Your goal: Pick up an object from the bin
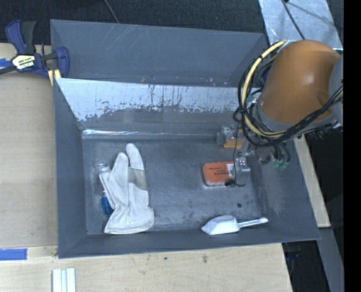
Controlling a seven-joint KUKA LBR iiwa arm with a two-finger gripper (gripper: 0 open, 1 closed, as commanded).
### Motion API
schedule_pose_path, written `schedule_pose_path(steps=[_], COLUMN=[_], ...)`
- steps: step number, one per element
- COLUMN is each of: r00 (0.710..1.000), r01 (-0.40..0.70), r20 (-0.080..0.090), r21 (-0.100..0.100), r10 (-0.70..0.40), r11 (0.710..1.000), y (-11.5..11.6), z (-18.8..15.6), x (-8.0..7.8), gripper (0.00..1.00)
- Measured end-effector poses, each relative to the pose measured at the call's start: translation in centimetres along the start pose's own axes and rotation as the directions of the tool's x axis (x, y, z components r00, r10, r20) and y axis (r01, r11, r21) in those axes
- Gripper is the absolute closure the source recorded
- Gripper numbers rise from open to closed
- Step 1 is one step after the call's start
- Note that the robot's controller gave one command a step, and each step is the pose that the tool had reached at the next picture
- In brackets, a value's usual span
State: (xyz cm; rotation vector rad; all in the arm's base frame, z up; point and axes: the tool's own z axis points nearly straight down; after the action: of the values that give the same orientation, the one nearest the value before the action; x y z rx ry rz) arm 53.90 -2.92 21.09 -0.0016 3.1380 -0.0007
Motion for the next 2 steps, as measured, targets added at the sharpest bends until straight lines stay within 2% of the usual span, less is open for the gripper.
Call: schedule_pose_path(steps=[1, 2], r00=[1.0, 1.0], r01=[0.0, 0.023], r20=[0.0, 0.007], r21=[0.0, 0.001], r10=[0.0, -0.023], r11=[1.0, 1.0], y=[0.0, -3.6], z=[0.0, 5.3], x=[0.0, -2.0], gripper=[0.0, 0.0])
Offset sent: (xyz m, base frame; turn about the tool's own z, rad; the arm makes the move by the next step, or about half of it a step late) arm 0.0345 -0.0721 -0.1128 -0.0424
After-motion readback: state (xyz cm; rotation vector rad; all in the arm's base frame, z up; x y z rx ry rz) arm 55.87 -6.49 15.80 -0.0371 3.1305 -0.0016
